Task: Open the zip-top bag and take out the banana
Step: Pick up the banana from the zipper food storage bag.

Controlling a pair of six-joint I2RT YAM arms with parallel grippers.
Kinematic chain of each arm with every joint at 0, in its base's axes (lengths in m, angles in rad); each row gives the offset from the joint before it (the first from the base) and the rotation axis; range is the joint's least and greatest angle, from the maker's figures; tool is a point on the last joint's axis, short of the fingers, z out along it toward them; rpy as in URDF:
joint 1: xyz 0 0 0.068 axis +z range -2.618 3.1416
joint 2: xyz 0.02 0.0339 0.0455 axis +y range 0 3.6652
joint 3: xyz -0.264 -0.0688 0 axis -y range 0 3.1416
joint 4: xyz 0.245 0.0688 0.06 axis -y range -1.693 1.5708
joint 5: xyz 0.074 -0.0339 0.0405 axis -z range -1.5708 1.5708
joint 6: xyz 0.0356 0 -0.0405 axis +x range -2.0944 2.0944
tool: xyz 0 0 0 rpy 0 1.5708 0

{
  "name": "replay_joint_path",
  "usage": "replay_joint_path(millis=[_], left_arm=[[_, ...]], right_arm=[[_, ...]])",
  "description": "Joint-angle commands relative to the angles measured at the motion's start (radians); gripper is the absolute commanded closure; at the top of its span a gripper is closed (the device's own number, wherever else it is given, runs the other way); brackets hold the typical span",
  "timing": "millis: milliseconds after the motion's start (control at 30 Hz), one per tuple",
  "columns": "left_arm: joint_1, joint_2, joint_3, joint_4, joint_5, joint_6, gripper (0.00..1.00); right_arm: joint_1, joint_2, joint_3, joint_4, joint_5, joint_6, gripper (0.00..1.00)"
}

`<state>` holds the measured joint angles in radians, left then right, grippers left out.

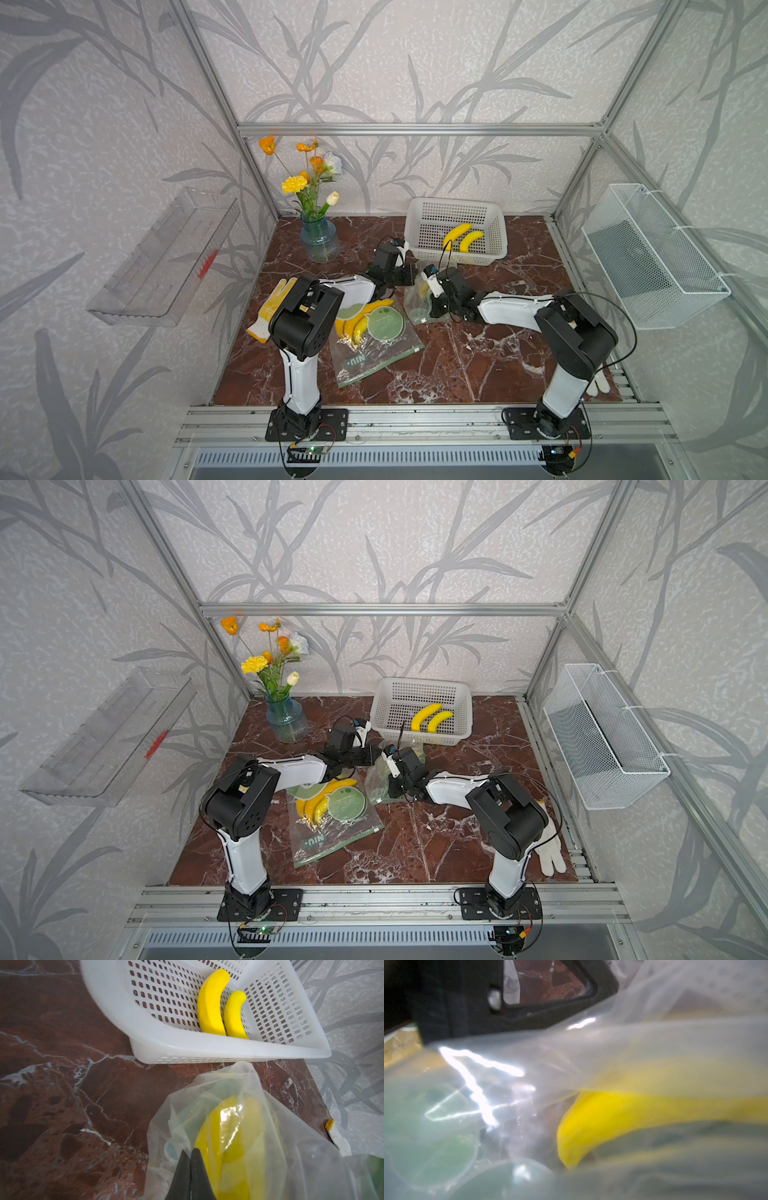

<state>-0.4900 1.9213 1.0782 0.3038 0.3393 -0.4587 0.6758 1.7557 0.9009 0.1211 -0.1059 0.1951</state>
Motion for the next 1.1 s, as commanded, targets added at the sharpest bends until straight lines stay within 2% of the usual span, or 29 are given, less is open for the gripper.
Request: replay_joint_path(millis=[0, 267, 567, 867, 1067], left_arm=[[-0.005, 0.01, 0.005, -0.032, -0.06, 0.04, 1.0], [-0.006, 0.039, 0.04, -0.075, -0.172, 0.064, 1.0], [-0.055, 0.066, 0.096, -0.121, -0.267, 0.071, 1.0], [-0.157, 0.131, 0.217, -0.204, -0.414, 0.031, 1.0], [-0.212, 0.233, 0.377, -0.276, -0.487, -0.016, 1.0]], right_arm=[[-0.001, -0.1, -0.035, -0.03, -0.017, 0.013, 0.98], [-0.008, -0.305, -0.144, -0.206, -0.128, 0.013, 1.0], [-0.01, -0.637, -0.261, -0.41, -0.14, 0.048, 1.0], [-0.012, -1.093, -0.229, -0.676, -0.143, 0.145, 1.0], [-0.013, -1.258, -0.15, -0.872, -0.155, 0.193, 1.0]])
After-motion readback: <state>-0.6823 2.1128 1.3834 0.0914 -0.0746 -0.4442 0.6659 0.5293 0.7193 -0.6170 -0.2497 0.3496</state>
